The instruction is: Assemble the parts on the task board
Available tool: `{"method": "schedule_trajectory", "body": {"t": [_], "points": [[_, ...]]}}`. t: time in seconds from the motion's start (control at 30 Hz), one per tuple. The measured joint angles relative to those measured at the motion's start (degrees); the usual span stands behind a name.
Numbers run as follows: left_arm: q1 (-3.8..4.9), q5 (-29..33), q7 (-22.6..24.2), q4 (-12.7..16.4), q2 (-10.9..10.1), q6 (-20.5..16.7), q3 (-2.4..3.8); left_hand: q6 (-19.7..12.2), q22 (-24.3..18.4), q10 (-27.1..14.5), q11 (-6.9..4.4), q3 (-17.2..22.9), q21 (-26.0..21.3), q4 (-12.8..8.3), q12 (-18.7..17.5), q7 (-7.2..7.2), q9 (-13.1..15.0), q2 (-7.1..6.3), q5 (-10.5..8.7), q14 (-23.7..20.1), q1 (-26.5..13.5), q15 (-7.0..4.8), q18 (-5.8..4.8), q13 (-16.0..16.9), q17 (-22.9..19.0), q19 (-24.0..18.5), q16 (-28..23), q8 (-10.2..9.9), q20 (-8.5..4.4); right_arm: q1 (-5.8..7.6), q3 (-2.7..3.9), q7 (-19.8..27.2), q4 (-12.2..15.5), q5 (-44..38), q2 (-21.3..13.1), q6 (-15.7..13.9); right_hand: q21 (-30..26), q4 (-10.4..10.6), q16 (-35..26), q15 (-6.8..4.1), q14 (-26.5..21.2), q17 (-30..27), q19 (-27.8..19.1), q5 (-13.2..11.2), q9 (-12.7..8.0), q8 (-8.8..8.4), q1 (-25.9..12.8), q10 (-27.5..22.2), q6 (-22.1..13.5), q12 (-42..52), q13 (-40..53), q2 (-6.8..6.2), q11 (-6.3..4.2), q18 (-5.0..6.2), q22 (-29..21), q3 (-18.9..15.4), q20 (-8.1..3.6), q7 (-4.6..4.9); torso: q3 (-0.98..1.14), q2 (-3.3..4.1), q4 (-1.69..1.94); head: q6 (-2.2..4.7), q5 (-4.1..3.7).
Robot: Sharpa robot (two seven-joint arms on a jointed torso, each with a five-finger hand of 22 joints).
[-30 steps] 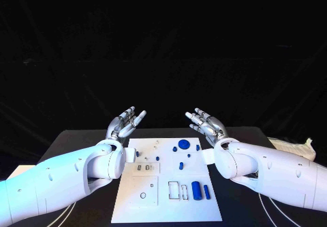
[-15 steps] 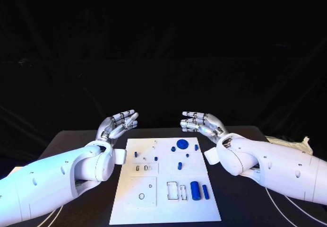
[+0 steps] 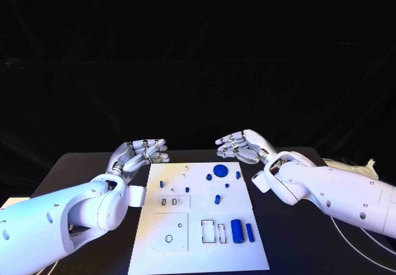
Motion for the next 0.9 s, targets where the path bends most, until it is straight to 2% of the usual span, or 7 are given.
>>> {"method": "schedule_trajectory", "body": {"t": [0.3, 0.37, 0.4, 0.5, 0.6, 0.7, 0.9], "points": [[1.62, 1.0, -0.2, 5.6, -3.3, 1.6, 0.02, 2.3, 0.4, 3.1, -0.68, -0.2, 1.9, -1.4, -1.6, -0.49, 0.0, -0.23, 0.0, 3.6, 0.2, -0.95, -0.01, -0.2, 2.6, 4.6, 0.0, -0.7, -1.18, 2.96, 0.43, -7.9, -2.0, -23.7, 1.4, 4.1, 7.7, -0.2, 6.3, -4.54, 15.4, 3.2, 11.7, -1.9, 0.2, 0.0, -0.4, 6.8, 5.4, -0.9, 0.2, -2.25, -3.01, 0.0, 3.1, 1.6, -5.07, -2.34, -0.29, 3.71, 0.75, 0.32, -0.82], [1.85, 1.3, -0.3, 6.7, -3.8, 2.0, 0.02, 2.3, 0.4, 3.1, -0.68, -0.2, 1.9, -1.4, -1.6, -0.49, 0.0, -0.23, 0.0, 3.6, 0.2, -0.95, -0.01, -0.2, 2.7, 4.6, 0.0, -0.7, -1.18, 3.58, 0.49, -9.9, -2.4, -28.1, 1.7, 5.4, 15.3, -0.4, 20.7, -7.04, 19.8, 11.8, 19.1, -2.9, 0.2, -1.28, -1.5, 8.3, 7.7, -1.7, 0.2, -3.4, -4.46, 0.02, 6.9, 2.7, -8.12, -3.75, -0.33, 4.5, 0.96, 0.59, -1.0], [1.94, 1.4, -0.4, 7.1, -4.0, 2.2, 0.02, 2.3, 0.4, 3.1, -0.68, -0.2, 1.9, -1.4, -1.6, -0.49, 0.0, -0.23, 0.0, 3.6, 0.2, -0.95, -0.01, -0.2, 2.7, 4.6, 0.0, -0.7, -1.18, 3.81, 0.5, -10.8, -2.5, -30.2, 1.8, 6.0, 17.5, -0.4, 25.0, -7.5, 20.4, 14.3, 20.7, -2.9, 0.2, -1.59, -1.7, 8.4, 8.0, -1.8, 0.2, -3.6, -4.64, 0.02, 8.0, 3.1, -8.68, -4.09, -0.33, 4.84, 1.05, 0.71, -1.07], [2.28, 1.8, -0.6, 8.3, -4.7, 2.7, 0.02, 2.3, 0.4, 3.1, -0.68, -0.2, 1.9, -1.4, -1.6, -0.49, 0.0, -0.23, 0.0, 3.6, 0.2, -0.95, -0.02, -0.2, 2.7, 4.6, 0.0, -0.7, -1.18, 4.32, 0.51, -13.6, -2.4, -36.3, 2.0, 8.0, 22.1, -0.3, 36.8, -7.79, 20.6, 24.7, 22.9, -2.9, 0.2, -1.63, -2.6, 7.8, 8.1, -1.8, 0.1, -4.46, -5.24, 0.02, 11.0, 3.8, -8.93, -4.2, -0.38, 5.88, 1.35, 1.04, -1.27], [2.52, 2.2, -0.7, 9.2, -5.2, 3.0, 0.02, 2.3, 0.4, 3.1, -0.68, -0.2, 1.9, -1.4, -1.6, -0.49, 0.0, -0.23, 0.0, 3.6, 0.2, -0.96, -0.01, -0.2, 2.7, 4.6, 0.0, -0.7, -1.18, 4.53, 0.52, -15.8, -1.7, -41.4, 2.2, 9.7, 32.9, -0.2, 47.3, -7.79, 20.6, 35.1, 25.5, -3.2, 0.2, -1.63, -3.2, 7.5, 8.1, -1.8, 0.1, -4.7, -5.13, -0.35, 23.0, 4.4, -8.7, -4.2, -0.39, 6.73, 1.61, 1.22, -1.45], [2.62, 2.6, -0.9, 9.8, -5.4, 3.3, 0.04, 2.3, 0.5, 3.1, -0.68, -0.2, 1.9, -1.4, -1.8, -0.49, 0.0, -0.23, 0.0, 3.6, 0.2, -0.95, -0.01, -0.2, 2.8, 4.6, 0.0, -0.9, -1.18, 4.64, 0.54, -17.5, -0.9, -45.3, 2.4, 11.0, 39.7, 0.1, 52.9, -7.6, 20.8, 40.9, 26.0, -3.5, 0.2, -1.63, -3.9, 7.3, 8.1, -1.8, 0.1, -4.86, -5.01, -1.35, 31.0, 4.9, -8.58, -4.2, -0.38, 7.45, 1.79, 1.33, -1.57], [2.71, 3.2, -1.2, 10.4, -5.5, 3.7, 0.04, 2.3, 0.5, 3.1, -0.68, -0.2, 1.9, -1.4, -2.2, -0.49, -0.1, -0.23, 0.0, 3.6, 0.2, -0.95, -0.01, -0.3, 3.0, 5.0, 0.0, -0.9, -1.19, 4.73, 0.57, -19.7, 0.1, -50.5, 3.2, 12.8, 46.2, 0.5, 59.0, -7.6, 20.8, 47.4, 25.7, -3.5, 0.2, -1.63, -4.1, 5.8, 7.9, -1.8, 0.1, -5.09, -4.52, -2.23, 38.2, 5.3, -8.24, -4.4, -0.4, 8.58, 2.06, 1.61, -1.83]]}}
